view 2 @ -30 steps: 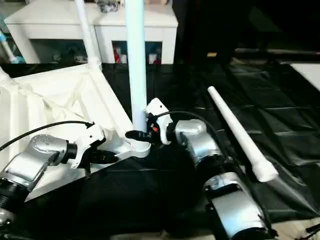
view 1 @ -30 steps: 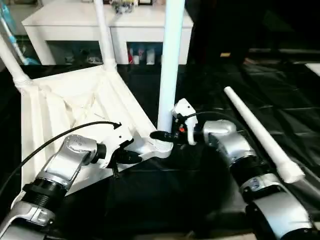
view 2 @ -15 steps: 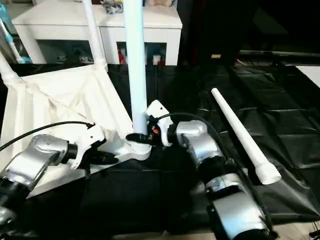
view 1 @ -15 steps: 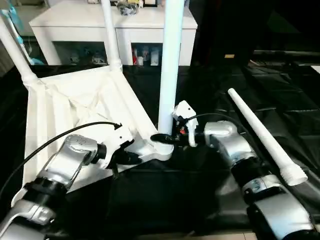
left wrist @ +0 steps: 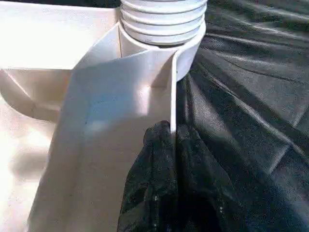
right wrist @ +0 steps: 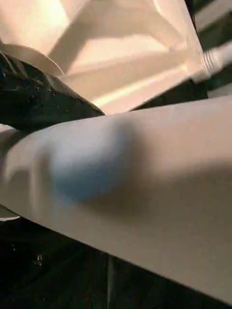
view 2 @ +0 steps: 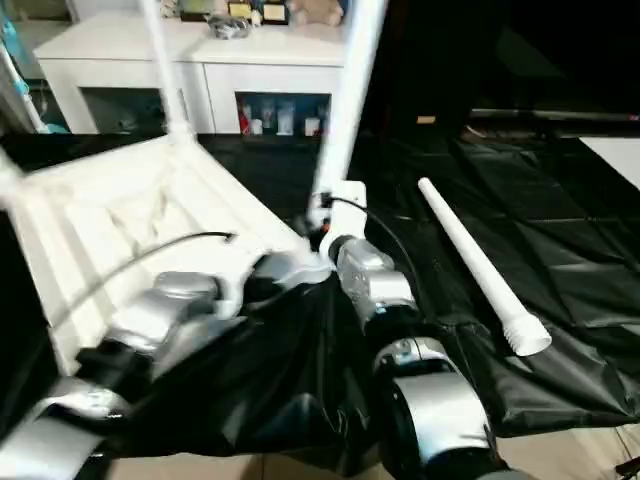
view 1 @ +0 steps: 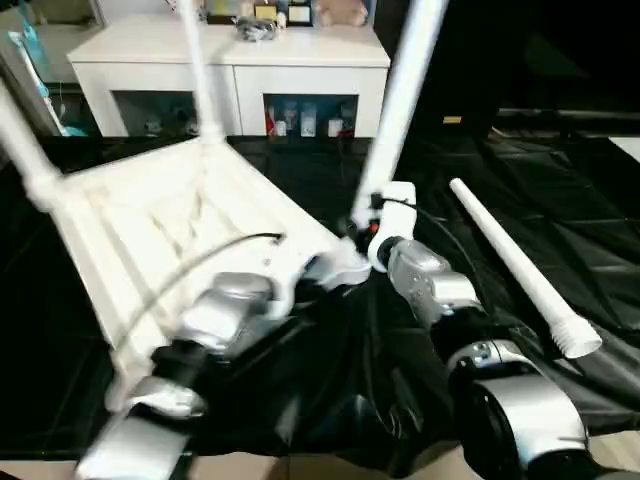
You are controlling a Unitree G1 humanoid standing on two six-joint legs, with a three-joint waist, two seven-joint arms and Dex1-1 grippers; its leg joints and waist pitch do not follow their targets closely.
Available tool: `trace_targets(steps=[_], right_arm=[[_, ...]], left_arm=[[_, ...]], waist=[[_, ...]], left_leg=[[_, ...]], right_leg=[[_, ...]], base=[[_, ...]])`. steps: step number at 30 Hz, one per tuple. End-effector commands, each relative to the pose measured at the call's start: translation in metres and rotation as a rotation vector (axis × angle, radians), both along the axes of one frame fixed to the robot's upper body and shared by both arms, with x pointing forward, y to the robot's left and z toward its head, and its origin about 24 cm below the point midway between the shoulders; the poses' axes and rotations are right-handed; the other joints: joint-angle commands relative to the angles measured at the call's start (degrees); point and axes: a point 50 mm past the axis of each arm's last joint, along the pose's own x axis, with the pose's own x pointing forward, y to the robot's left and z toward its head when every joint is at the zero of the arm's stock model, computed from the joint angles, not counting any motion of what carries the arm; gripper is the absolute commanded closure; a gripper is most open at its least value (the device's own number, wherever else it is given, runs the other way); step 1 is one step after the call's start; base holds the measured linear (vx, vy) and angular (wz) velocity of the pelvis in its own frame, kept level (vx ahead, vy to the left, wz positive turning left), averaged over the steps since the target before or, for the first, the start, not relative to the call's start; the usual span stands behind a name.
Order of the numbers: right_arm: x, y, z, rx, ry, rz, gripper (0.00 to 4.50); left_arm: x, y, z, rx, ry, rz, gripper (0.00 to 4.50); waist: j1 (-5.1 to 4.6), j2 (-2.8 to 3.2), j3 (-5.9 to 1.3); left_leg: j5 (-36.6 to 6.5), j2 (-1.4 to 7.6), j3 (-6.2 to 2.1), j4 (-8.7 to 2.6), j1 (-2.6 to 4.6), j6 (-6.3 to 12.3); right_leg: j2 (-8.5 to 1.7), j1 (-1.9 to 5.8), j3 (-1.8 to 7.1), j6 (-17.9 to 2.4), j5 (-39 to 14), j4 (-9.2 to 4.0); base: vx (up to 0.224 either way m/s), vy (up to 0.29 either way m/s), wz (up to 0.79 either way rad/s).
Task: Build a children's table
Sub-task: Insert table leg to table base
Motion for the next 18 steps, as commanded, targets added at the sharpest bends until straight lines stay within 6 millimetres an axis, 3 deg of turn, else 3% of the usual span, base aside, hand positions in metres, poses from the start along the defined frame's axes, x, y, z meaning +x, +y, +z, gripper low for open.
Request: trace_targets(steps=[1,8,12,13,17,18], right_arm=[[-0.035,0.026,-0.054,-0.024,0.27,0.076,2.64],[-0.03,0.029,-0.047,-0.04,0.208,0.111,2.64],[-0.03,0.027,-0.043,-0.011,0.15,0.208,2.64],[-0.031,0.026,-0.043,-0.006,0.148,0.236,2.64],[-0.035,0.019,-0.047,-0.015,0.143,0.325,2.64],[-0.039,0.008,-0.051,-0.012,0.141,0.385,2.64]], left_arm=[[-0.013,-0.028,-0.015,-0.006,0.078,-0.052,4.5],[-0.009,-0.02,-0.013,0.006,0.042,-0.068,4.5],[-0.012,-0.003,-0.014,0.016,0.011,-0.14,4.5],[-0.013,0.002,-0.014,0.019,0.011,-0.15,4.5],[-0.016,0.02,-0.016,0.034,0.026,-0.158,4.5],[-0.02,0.032,-0.013,0.027,0.012,-0.212,4.5]], waist=[[-0.37,0.51,-0.41],[-0.5,0.6,-0.38],[-0.79,0.53,-0.39],[-1.03,0.13,-0.37],[-1.17,0.23,-0.75],[-0.93,0.1,-0.88]], left_leg=[[-29.29,2.85,-1.86,-5.11,0.3,-1.26],[-30.54,2.95,-2.17,-5.37,0.03,-1.35],[-30.86,3.05,-2.5,-5.63,-0.76,-0.98],[-30.76,3.12,-2.41,-5.68,-0.87,-0.74],[-25.75,3.41,-1.91,-5.46,-1.08,-0.1],[-23.25,3.56,-1.67,-5.39,-1.19,0.42]], right_leg=[[-4.2,-1.21,2.8,-3.7,-32.86,-6.25],[-4.2,-1.34,2.7,-2.6,-34.24,-6.41],[-4.51,-0.92,2.71,-2.64,-33.94,-6.29],[-4.43,-0.95,2.76,-2.6,-34.09,-6.31],[-4.53,-0.76,3.2,-5.31,-28.22,-5.73],[-4.5,-0.37,3.26,-6.64,-24.52,-5.36]], base=[[0.0,0.0,0.0],[0.0,0.0,0.0],[0.0,0.0,0.0],[0.0,0.0,0.0],[0.0,0.0,0.0],[0.0,0.0,0.0]])
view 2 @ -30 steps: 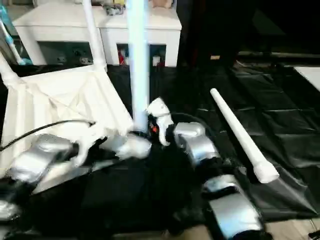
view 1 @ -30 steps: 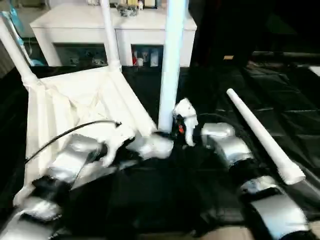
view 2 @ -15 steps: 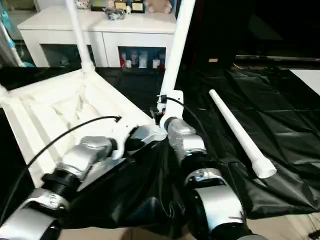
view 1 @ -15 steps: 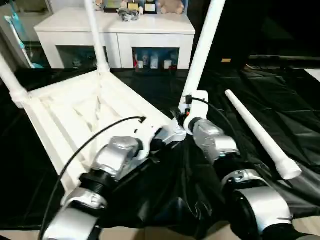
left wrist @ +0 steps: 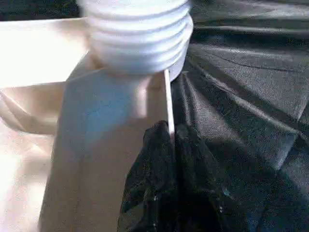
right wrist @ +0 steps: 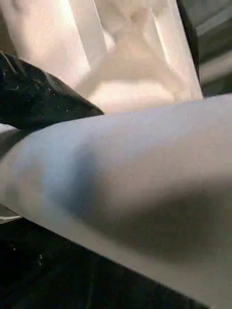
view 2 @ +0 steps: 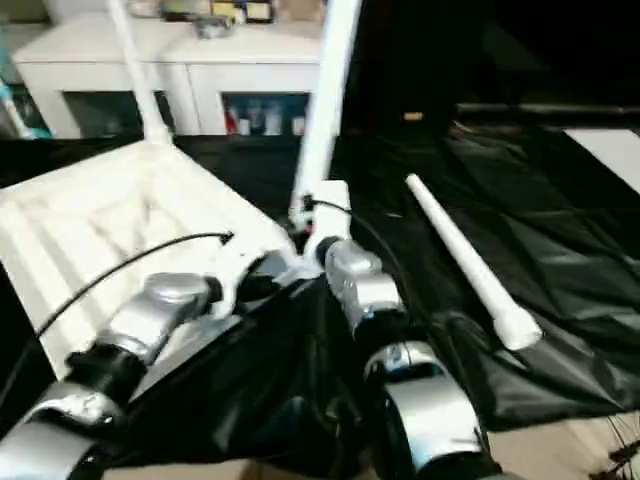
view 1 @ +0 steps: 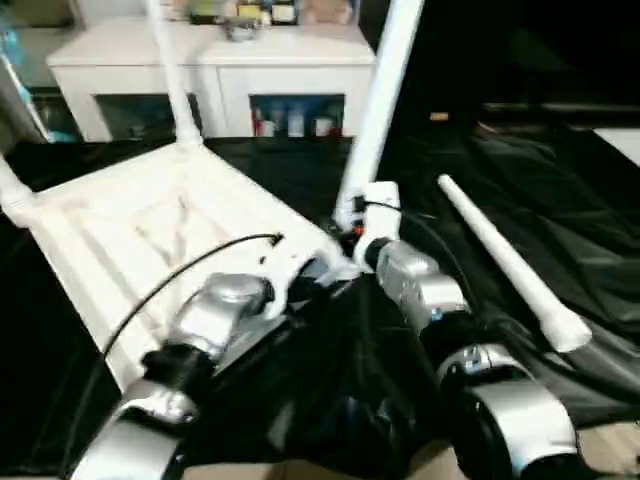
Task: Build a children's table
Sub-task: Insert table leg to table base
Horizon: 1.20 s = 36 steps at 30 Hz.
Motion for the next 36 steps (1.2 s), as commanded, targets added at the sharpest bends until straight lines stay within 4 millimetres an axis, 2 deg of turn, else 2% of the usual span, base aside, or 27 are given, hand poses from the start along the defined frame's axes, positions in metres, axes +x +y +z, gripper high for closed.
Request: trace_targets(steps=[1,2,3,5,6,7,8,9,11,13,14,17,22,24,29,36], right_arm=[[-0.028,-0.008,-0.053,-0.067,0.223,0.079,2.64],[-0.029,-0.011,-0.054,-0.068,0.223,0.095,2.64],[-0.031,-0.02,-0.056,-0.075,0.225,0.126,2.64],[-0.032,-0.025,-0.057,-0.079,0.227,0.136,2.64],[-0.032,-0.029,-0.057,-0.084,0.219,0.142,2.64],[-0.031,-0.034,-0.056,-0.082,0.211,0.152,2.64],[-0.03,-0.039,-0.054,-0.075,0.206,0.158,2.64],[-0.03,-0.045,-0.05,-0.056,0.199,0.173,2.64],[-0.029,-0.05,-0.045,-0.029,0.19,0.196,2.64],[-0.028,-0.052,-0.041,0.006,0.192,0.209,2.64],[-0.028,-0.054,-0.038,0.031,0.194,0.217,2.64],[-0.03,-0.059,-0.031,0.108,0.231,0.282,2.64],[-0.034,-0.056,-0.014,0.273,0.235,0.363,2.64],[-0.036,-0.054,-0.011,0.294,0.232,0.377,2.64],[-0.037,-0.051,-0.014,0.283,0.238,0.374,2.64],[-0.039,-0.041,-0.011,0.326,0.257,0.386,2.64]], left_arm=[[-0.016,0.003,-0.015,0.01,0.079,-0.127,4.5],[-0.018,0.006,-0.014,0.007,0.075,-0.144,4.5],[-0.021,0.012,-0.009,-0.012,0.073,-0.192,4.5],[-0.023,0.015,-0.007,-0.02,0.07,-0.22,4.5],[-0.024,0.018,-0.004,-0.029,0.069,-0.246,4.5],[-0.026,0.02,-0.001,-0.032,0.067,-0.272,4.5],[-0.028,0.023,0.002,-0.037,0.069,-0.306,4.5],[-0.031,0.026,0.005,-0.042,0.074,-0.338,4.5],[-0.031,0.029,0.007,-0.029,0.064,-0.342,4.5],[-0.031,0.03,0.008,-0.021,0.058,-0.338,4.5],[-0.031,0.031,0.008,-0.019,0.056,-0.337,4.5],[-0.031,0.032,0.008,-0.014,0.054,-0.339,4.5],[-0.03,0.03,0.009,-0.012,0.049,-0.334,4.5],[-0.03,0.028,0.009,-0.014,0.048,-0.333,4.5],[-0.031,0.026,0.009,-0.021,0.047,-0.34,4.5],[-0.031,0.026,0.01,-0.024,0.042,-0.332,4.5]], waist=[[0.31,0.21,-0.53],[0.22,0.19,-0.66],[0.35,-0.17,-0.85],[0.41,0.09,-0.89],[0.3,-0.18,-1.13],[0.39,0.01,-1.3],[0.36,0.02,-1.44],[0.4,-0.01,-1.64],[0.78,0.12,-2.16],[1.15,0.1,-2.26],[1.41,0.01,-2.24],[1.64,0.06,-2.11],[1.86,0.15,-1.64],[2.07,0.24,-1.63],[2.57,0.12,-1.52],[2.99,-0.15,-1.7]], left_leg=[[-23.25,3.49,-1.63,-4.83,-0.69,0.43],[-20.43,3.59,-1.42,-4.84,-1.04,0.8],[-17.95,3.63,-1.09,-4.56,-0.87,1.6],[-16.94,3.67,-0.83,-4.42,-0.76,1.88],[-14.13,3.6,-0.82,-4.31,-1.17,2.12],[-12.48,3.6,-0.82,-4.2,-1.18,2.24],[-9.85,3.59,-0.59,-3.92,-0.93,2.71],[-7.01,3.57,-0.62,-3.66,-1.11,3.39],[-1.01,3.25,-0.19,-2.71,-0.62,5.68],[1.52,3.18,-0.11,-2.37,-0.64,7.11],[3.01,3.31,-0.12,-2.17,-0.97,8.11],[0.41,3.56,-0.17,-2.21,-1.01,8.54],[-5.73,3.89,-0.18,-2.7,-0.97,5.4],[-6.45,3.98,-0.14,-2.8,-0.78,4.01],[-5.5,3.68,-0.07,-2.68,-1.02,2.75],[-2.37,3.57,-0.12,-2.36,-1.03,3.63]], right_leg=[[-4.55,0.23,3.33,-6.99,-24.32,-5.54],[-4.43,0.59,3.4,-8.18,-19.99,-5.04],[-4.34,0.79,3.27,-9.93,-16.53,-4.63],[-4.42,0.74,3.4,-10.89,-15.35,-4.57],[-4.36,1.38,3.2,-11.68,-12.21,-4.09],[-4.36,1.54,3.17,-12.15,-9.98,-3.79],[-4.1,1.49,3.04,-13.19,-4.93,-3.36],[-4.04,1.96,2.85,-14.32,0.28,-2.69],[-3.47,1.99,2.66,-16.37,11.55,-1.75],[-3.29,2.15,2.54,-17.2,16.06,-1.28],[-3.39,2.34,2.4,-17.47,18.16,-1.0],[-3.56,2.5,2.15,-17.43,13.92,-1.27],[-3.9,2.4,2.39,-16.52,3.59,-1.99],[-3.96,2.18,2.42,-16.35,1.52,-2.05],[-4.11,2.14,2.58,-15.45,0.2,-2.07],[-3.96,2.29,2.47,-15.55,3.37,-1.56]], base=[[0.055,-0.023,0.02],[0.061,-0.025,0.02],[0.061,-0.025,0.02],[0.056,-0.029,0.05],[0.06,-0.027,0.03],[0.065,-0.016,0.0],[0.061,-0.003,0.01],[0.061,-0.003,0.01],[0.059,0.014,0.05],[0.029,0.008,0.03],[0.0,0.0,0.0],[0.0,0.0,0.0],[0.0,0.0,0.0],[0.0,0.0,0.0],[0.0,0.0,0.0],[0.0,0.0,0.0]])
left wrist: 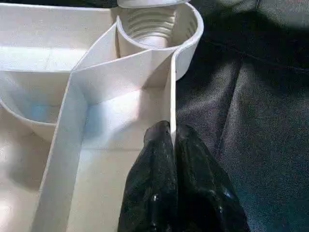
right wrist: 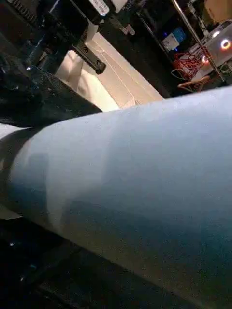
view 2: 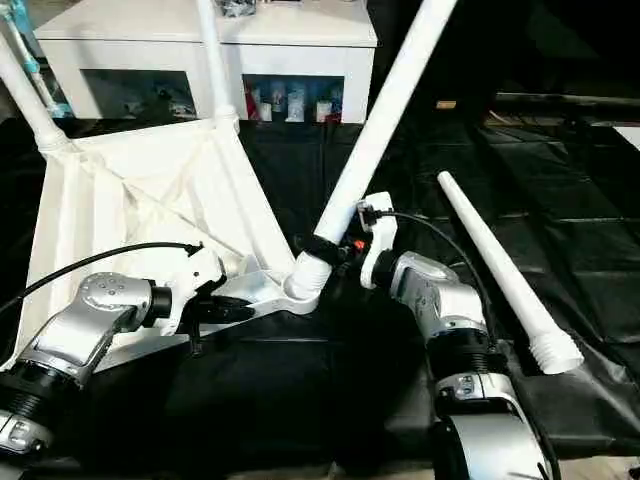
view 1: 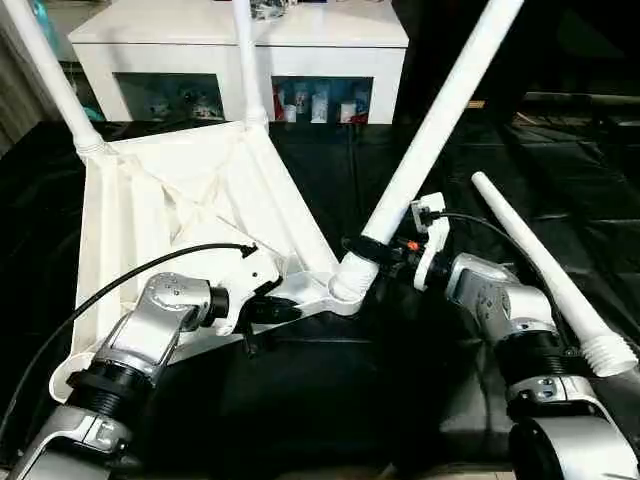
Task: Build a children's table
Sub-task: Insert table leg to table base
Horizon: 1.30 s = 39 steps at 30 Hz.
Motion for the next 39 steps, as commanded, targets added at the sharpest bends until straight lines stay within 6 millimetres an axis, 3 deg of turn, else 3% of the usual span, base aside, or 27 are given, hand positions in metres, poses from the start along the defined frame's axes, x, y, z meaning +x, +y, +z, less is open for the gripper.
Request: trace_targets(steps=[1,15,23,24,27,29,32,35,39], right_arm=[[-0.016,0.025,-0.021,0.038,0.143,0.105,2.64],[-0.019,0.021,-0.007,0.121,0.135,0.149,2.64],[-0.022,0.013,0.02,0.206,0.027,0.17,2.64],[-0.023,0.013,0.021,0.205,0.024,0.17,2.64],[-0.023,0.011,0.028,0.211,-0.019,0.164,2.64],[-0.024,0.011,0.033,0.187,-0.054,0.178,2.64],[-0.023,0.01,0.037,0.14,-0.101,0.16,2.64],[-0.02,0.008,0.038,0.108,-0.129,0.142,2.64],[-0.02,0.007,0.032,-0.01,-0.162,0.137,2.64]], left_arm=[[-0.005,-0.012,-0.006,0.002,0.016,-0.038,4.5],[-0.002,-0.011,-0.004,-0.001,-0.004,-0.03,4.5],[0.004,-0.014,0.015,-0.031,-0.105,-0.012,4.5],[0.004,-0.014,0.015,-0.032,-0.106,-0.011,4.5],[0.004,-0.014,0.016,-0.032,-0.112,-0.007,4.5],[0.004,-0.014,0.014,-0.028,-0.11,-0.006,4.5],[0.002,-0.015,0.011,-0.019,-0.103,-0.014,4.5],[0.001,-0.014,0.011,-0.014,-0.107,-0.018,4.5],[-0.001,-0.014,0.012,-0.016,-0.121,-0.033,4.5]], waist=[[0.01,0.14,-2.35],[0.46,0.21,-2.69],[0.64,0.49,-2.5],[0.61,0.33,-2.61],[0.94,0.3,-3.26],[0.97,0.25,-3.14],[0.87,0.38,-2.88],[0.71,0.45,-2.8],[0.42,0.25,-2.87]], left_leg=[[-2.06,3.02,-0.39,-3.06,-0.12,3.75],[-0.22,2.86,-0.41,-2.55,-0.06,4.29],[-3.74,3.23,-0.57,-2.71,-0.26,3.89],[-3.14,3.26,-0.58,-2.56,-0.22,3.87],[5.09,2.61,-0.53,-1.39,-0.88,5.28],[6.0,2.45,-0.47,-1.13,-1.12,6.58],[2.64,2.66,-0.48,-1.3,-1.13,6.2],[0.46,2.77,-0.55,-1.48,-0.99,4.6],[1.95,2.49,-0.54,-1.28,-1.09,4.31]], right_leg=[[-4.03,2.65,2.68,-14.82,3.51,-2.51],[-3.89,2.82,2.6,-15.51,8.01,-1.94],[-4.07,2.84,2.5,-15.09,4.52,-2.15],[-4.08,2.88,2.55,-15.13,5.2,-2.03],[-3.75,2.72,2.65,-15.67,14.5,-0.68],[-3.61,2.48,2.51,-15.78,16.29,-0.54],[-3.81,2.35,2.49,-15.64,11.41,-0.94],[-3.88,2.3,2.57,-15.48,7.81,-1.13],[-3.73,2.49,2.64,-15.34,10.32,-0.84]], base=[[0.0,0.0,0.0],[0.0,0.0,0.0],[0.0,0.0,0.0],[0.0,0.0,0.0],[0.0,0.0,0.0],[0.0,0.0,0.0],[0.0,0.0,0.0],[0.0,0.0,0.0],[0.0,0.0,0.0]])
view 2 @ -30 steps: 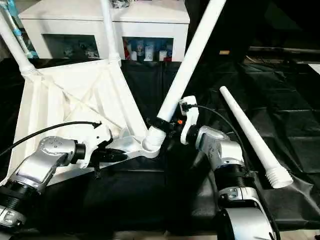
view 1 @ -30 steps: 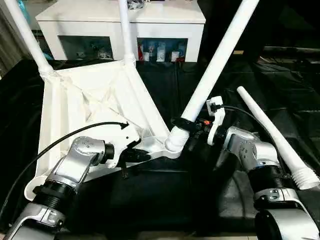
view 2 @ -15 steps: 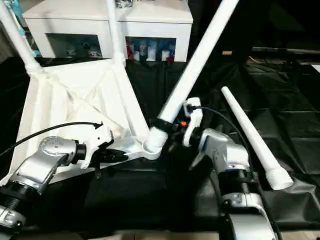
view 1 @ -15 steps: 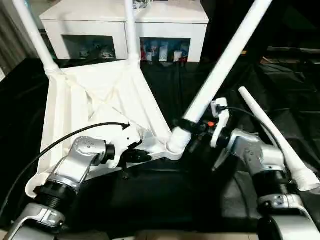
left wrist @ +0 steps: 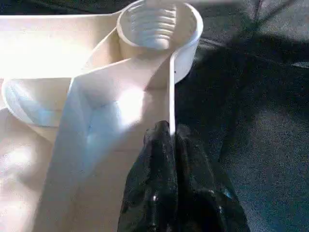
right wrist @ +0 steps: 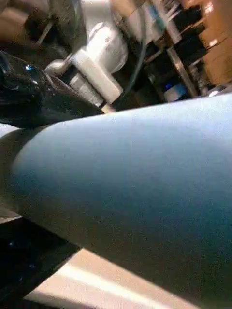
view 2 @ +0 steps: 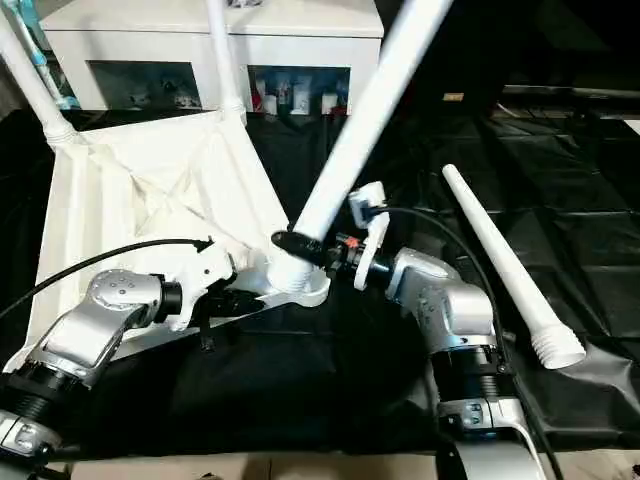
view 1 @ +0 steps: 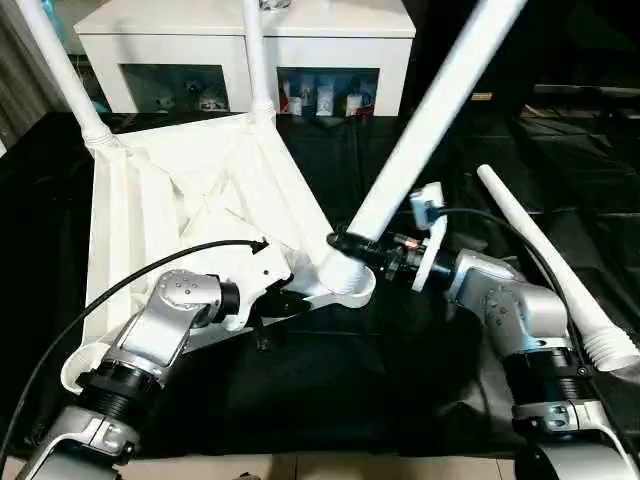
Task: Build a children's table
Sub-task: Insert table leg to table base
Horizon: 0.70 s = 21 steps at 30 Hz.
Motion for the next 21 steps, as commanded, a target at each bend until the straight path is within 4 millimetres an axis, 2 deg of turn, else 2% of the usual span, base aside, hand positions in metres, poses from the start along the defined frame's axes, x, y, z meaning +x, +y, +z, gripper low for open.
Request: trace_targets(steps=[1,10,16,21], right_arm=[[0.0,-0.001,-0.004,-0.071,-0.032,-0.011,2.64],[0.007,0.001,-0.019,-0.126,-0.025,-0.054,2.64],[0.013,0.001,-0.028,-0.158,-0.032,-0.101,2.64],[0.014,0.001,-0.031,-0.191,-0.041,-0.081,2.64]], left_arm=[[-0.004,-0.006,0.006,-0.03,-0.034,-0.047,4.5],[-0.007,-0.006,0.016,-0.052,-0.059,-0.063,4.5],[-0.011,-0.005,0.015,-0.042,-0.051,-0.077,4.5],[-0.011,-0.003,0.015,-0.035,-0.051,-0.069,4.5]], waist=[[0.01,-0.27,-3.68],[-0.19,-0.2,-3.73],[-0.49,-0.24,-3.58],[-0.67,-0.34,-3.65]], left_leg=[[2.01,2.07,-0.41,-3.1,0.42,4.2],[1.84,2.13,-0.37,-2.82,0.36,5.61],[0.25,2.13,-0.43,-2.9,0.29,4.86],[0.96,2.06,-0.41,-2.71,0.26,5.46]], right_leg=[[-3.74,3.87,2.75,-15.4,10.71,-2.36],[-3.74,3.78,2.73,-16.58,10.74,-2.13],[-3.71,3.81,2.7,-16.5,7.9,-2.22],[-3.64,3.86,2.73,-16.8,9.43,-2.01]], base=[[0.0,0.0,0.0],[0.0,0.0,0.0],[0.0,0.0,0.0],[0.0,0.0,0.0]])
